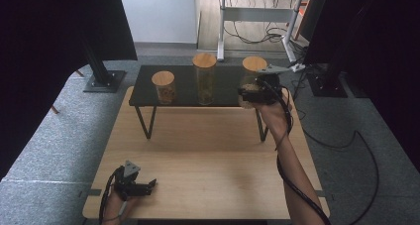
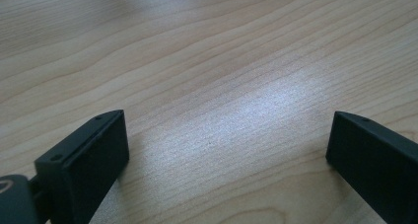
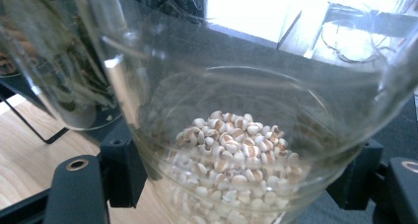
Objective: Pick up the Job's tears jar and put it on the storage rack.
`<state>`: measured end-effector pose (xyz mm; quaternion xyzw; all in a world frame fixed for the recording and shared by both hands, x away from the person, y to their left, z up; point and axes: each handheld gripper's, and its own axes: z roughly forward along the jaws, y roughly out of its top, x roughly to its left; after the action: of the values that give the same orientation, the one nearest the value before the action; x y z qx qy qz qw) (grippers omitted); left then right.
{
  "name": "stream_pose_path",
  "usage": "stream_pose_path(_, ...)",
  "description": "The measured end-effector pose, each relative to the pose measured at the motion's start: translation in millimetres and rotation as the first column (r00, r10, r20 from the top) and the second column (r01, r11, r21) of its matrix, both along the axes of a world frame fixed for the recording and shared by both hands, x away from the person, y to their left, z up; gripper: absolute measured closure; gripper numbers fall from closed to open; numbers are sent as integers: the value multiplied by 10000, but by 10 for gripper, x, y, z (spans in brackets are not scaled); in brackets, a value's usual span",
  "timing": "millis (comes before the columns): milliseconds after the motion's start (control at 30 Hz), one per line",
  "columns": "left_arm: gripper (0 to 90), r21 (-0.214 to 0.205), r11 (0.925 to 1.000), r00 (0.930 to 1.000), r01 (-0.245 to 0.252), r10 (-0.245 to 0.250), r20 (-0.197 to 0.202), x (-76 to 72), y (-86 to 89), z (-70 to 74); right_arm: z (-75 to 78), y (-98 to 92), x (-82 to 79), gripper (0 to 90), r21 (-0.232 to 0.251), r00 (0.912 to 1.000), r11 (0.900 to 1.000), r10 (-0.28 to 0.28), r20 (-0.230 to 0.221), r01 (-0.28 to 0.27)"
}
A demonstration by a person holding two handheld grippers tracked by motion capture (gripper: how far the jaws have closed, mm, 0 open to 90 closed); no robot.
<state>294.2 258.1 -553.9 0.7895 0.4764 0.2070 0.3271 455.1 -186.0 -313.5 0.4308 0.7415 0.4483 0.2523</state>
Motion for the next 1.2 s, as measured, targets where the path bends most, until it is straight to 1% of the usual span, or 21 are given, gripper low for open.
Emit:
stream_pose_path(167, 22, -1, 10000, 10000, 4, -4, 4, 0, 0, 0, -10, 3, 118, 251, 55, 9999, 9999, 96, 90, -97)
stream_pose_path(267, 22, -4, 10000, 10000, 38, -38, 7, -2, -1, 0, -33, -12, 175, 251, 95, 9996, 9998, 150, 246, -153)
stream_pose_path(333, 22, -13, 10000, 10000, 48, -48, 10, -4, -2, -1, -43, -24, 182, 250, 170, 9994, 9997, 195, 303, -200)
stream_pose_path(433, 22, -7, 10000, 10000, 70, -70, 12, -4, -1, -1, -37, -13, 169, 246, 99, 9995, 9998, 154, 260, -156)
stream_pose_path(467, 22, -4, 10000, 10000, 77, -77, 12, -4, -2, -1, -36, -10, 168, 225, 68, 9996, 9999, 150, 243, -152)
stream_pose_path(533, 22, -6, 10000, 10000, 81, -81, 13, -4, -2, -1, -36, -3, 172, 117, 22, 9995, 9996, 266, 143, -267)
stream_pose_path(567, 22, -5, 10000, 10000, 84, -84, 14, -4, -2, -1, -37, 8, 174, 74, -15, 9994, 9994, 337, 24, -337)
stream_pose_path(667, 22, -4, 10000, 10000, 84, -84, 11, -4, -2, 0, -35, 28, 135, 30, -391, 9990, 9985, 389, 205, -381)
stream_pose_path(700, 22, 0, 10000, 10000, 88, -88, 13, -4, -2, 0, -34, 27, 119, 27, -408, 9988, 9983, 433, 249, -423)
stream_pose_path(967, 22, -1, 10000, 10000, 87, -87, 12, -4, -2, 0, -34, -45, -36, 23, 132, 9986, 9991, 407, 340, -412)
stream_pose_path(1200, 22, -7, 10000, 10000, 82, -82, 19, -4, -2, -1, -66, -107, -179, 23, 31, 9976, 9987, 498, 483, -500)
